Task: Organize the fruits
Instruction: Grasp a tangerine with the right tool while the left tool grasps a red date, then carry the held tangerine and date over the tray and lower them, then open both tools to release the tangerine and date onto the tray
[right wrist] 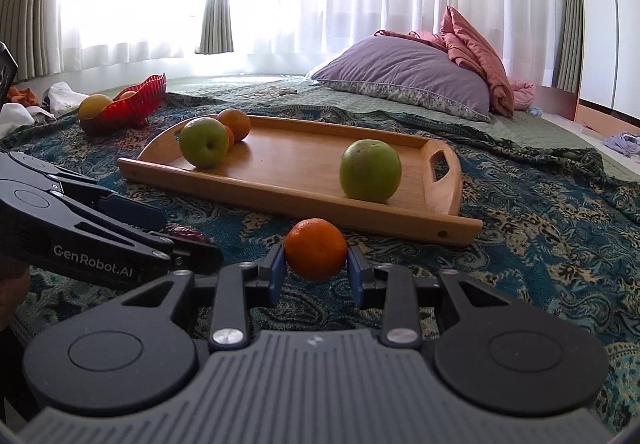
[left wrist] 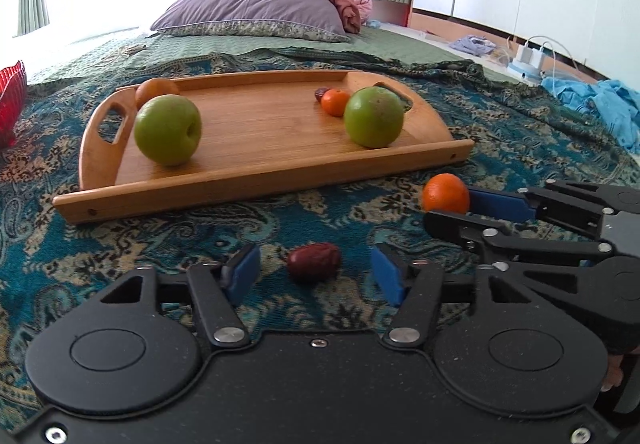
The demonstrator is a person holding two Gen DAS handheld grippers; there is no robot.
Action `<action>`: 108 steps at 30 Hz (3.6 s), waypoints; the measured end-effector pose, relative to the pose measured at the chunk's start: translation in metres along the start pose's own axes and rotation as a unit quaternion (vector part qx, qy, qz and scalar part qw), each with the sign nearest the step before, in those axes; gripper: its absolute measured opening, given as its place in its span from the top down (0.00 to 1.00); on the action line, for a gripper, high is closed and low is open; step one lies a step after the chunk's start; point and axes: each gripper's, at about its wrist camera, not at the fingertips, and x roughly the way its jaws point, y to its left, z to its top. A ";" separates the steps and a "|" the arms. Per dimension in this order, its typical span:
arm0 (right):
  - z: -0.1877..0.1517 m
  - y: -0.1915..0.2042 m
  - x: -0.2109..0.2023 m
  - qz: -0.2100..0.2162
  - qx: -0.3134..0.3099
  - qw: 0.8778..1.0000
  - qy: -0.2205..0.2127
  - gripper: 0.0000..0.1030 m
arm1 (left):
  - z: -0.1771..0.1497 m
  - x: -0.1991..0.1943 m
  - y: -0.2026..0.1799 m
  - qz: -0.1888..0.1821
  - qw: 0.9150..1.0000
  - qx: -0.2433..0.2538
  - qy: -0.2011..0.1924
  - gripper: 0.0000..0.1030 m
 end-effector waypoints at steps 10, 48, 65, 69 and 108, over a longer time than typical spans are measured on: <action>-0.001 0.000 0.004 -0.005 0.014 1.000 -0.001 0.63 | 0.000 0.003 -0.006 0.005 1.000 -0.009 -0.002 0.72; 0.077 0.018 0.084 -0.018 0.001 1.000 -0.001 0.62 | 0.134 0.064 0.072 0.007 0.998 -0.058 -0.039 0.72; 0.098 0.018 0.149 -0.047 -0.020 0.997 0.060 0.62 | 0.152 0.128 0.092 0.021 0.996 -0.064 0.053 0.72; 0.103 0.021 0.160 -0.053 -0.036 0.995 0.077 0.62 | 0.154 0.136 0.092 0.021 0.996 -0.061 0.068 0.72; 0.109 0.004 0.146 -0.047 0.005 0.997 0.064 0.44 | 0.147 0.113 0.090 0.050 0.997 -0.052 0.031 0.49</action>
